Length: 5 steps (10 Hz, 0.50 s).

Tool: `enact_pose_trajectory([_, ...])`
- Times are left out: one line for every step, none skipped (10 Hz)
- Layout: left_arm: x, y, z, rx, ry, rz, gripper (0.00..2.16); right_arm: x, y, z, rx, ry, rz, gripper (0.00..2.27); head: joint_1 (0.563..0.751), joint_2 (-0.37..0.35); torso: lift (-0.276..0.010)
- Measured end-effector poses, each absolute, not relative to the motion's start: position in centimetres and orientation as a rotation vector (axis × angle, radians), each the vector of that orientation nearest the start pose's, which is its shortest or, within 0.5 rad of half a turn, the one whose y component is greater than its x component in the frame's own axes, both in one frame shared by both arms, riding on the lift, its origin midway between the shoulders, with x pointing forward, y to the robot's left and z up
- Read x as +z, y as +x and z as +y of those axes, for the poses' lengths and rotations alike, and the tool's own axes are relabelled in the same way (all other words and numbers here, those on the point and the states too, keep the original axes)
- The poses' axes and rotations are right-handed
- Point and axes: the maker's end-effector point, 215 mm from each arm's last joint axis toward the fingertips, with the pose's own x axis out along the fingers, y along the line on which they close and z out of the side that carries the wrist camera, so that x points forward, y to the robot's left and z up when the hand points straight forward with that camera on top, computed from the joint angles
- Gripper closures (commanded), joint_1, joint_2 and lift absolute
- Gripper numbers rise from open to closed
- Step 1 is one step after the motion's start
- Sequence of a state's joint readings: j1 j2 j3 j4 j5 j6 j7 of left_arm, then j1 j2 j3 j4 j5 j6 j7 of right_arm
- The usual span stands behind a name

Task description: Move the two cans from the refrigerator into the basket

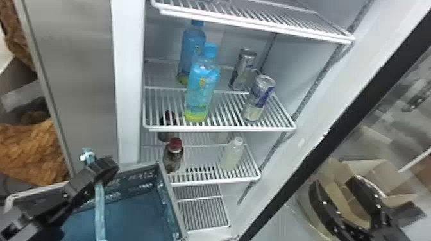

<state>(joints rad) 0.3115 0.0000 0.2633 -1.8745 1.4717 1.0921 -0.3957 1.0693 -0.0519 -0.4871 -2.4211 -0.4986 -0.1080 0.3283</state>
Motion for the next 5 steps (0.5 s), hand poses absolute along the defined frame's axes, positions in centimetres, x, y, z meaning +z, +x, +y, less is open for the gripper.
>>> enact_pose_trajectory([-30.21,38.34,8.0,-0.869,-1.479,0.467,1.2,-25.57,28.66,-36.02,0.047,0.056,0.02,0.2,0.695,-0.35,-0.035])
enact_pose_trajectory([-30.23,38.31,8.03,-0.868,-1.48,0.467,1.2,-25.66,28.66,-35.98,0.047,0.059,0.021,0.2,0.695,-0.35,-0.035])
enact_pose_trajectory([-30.27,38.28,8.08,-0.867,-1.482,0.467,1.2,-25.7,28.71,-35.95,0.047,0.061,0.02,0.2,0.695,-0.35,-0.035])
enact_pose_trajectory([-30.26,38.27,8.13,-0.866,-1.483,0.466,1.2,-25.75,28.75,-35.99,0.046,0.063,0.019,0.2,0.695,-0.35,-0.035])
enact_pose_trajectory([-30.26,38.28,8.18,-0.866,-1.483,0.465,1.2,-25.74,28.81,-36.02,0.046,0.064,0.018,0.2,0.695,-0.35,-0.035])
